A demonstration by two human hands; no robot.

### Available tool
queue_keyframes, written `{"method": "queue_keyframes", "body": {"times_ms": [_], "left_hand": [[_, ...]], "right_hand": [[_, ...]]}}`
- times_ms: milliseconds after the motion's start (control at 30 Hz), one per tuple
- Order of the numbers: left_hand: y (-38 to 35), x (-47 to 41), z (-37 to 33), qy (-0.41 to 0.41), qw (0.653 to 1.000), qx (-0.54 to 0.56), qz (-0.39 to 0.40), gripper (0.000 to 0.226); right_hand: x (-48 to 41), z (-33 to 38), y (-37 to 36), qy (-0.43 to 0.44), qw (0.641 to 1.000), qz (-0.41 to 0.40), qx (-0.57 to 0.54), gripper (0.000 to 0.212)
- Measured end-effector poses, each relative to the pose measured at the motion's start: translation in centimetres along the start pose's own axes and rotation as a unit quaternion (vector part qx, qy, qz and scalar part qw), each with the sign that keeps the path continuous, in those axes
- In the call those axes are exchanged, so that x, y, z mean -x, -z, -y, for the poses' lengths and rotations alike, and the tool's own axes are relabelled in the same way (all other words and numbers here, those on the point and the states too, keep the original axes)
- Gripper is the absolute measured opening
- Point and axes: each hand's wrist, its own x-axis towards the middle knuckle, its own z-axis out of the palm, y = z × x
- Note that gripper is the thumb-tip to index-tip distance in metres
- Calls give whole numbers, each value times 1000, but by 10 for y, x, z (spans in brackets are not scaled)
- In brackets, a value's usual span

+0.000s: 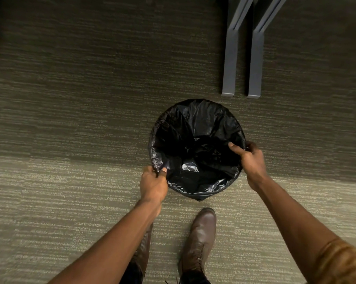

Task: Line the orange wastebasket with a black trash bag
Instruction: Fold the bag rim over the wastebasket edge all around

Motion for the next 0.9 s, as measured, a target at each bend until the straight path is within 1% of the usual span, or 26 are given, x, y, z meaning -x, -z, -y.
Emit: {"method": "queue_keyframes", "body": {"times_ms": [67,133,200,233,300,367,433,467,500,567,733,767,800,867,900], "left_hand": [[0,3,1,-9,1000,13,-1,40],[0,6,1,3,1000,8,-30,54],[-2,13,5,60,997,11,-51,68],[-5,21,7,105,993,26,-37,71],[-12,40,9,199,978,57,17,59],[-23,54,12,267,953,126,67,39],[-35,64,11,295,927,215,86,21],[-42,66,10,296,919,249,82,16],[-47,65,10,297,911,276,72,13],[-56,63,9,297,904,303,52,21],[-63,58,14,286,917,278,17,29],[-64,58,15,284,917,280,15,29],[-63,58,15,282,916,284,19,28],[-58,58,14,274,922,269,44,28],[-54,58,12,268,932,236,54,39]], "right_hand": [[-3,3,4,8,1000,-8,0,59],[-4,5,5,23,999,-32,0,61],[-5,6,4,39,998,-43,4,59],[-7,6,2,48,998,-42,12,56],[-13,5,-4,55,997,-31,42,47],[-18,2,-10,48,995,-35,76,37],[-22,-3,-12,41,993,-50,100,27],[-24,-6,-11,40,992,-56,102,26],[-25,-8,-11,40,992,-59,101,26],[-28,-10,-10,40,994,-55,89,27],[-28,-12,-8,33,998,-35,46,29],[-26,-12,-7,30,998,-39,32,31],[-21,-11,-7,27,998,-48,19,38],[-5,-8,-7,27,996,-82,-1,67],[6,-9,-8,24,995,-100,-8,78]]}}
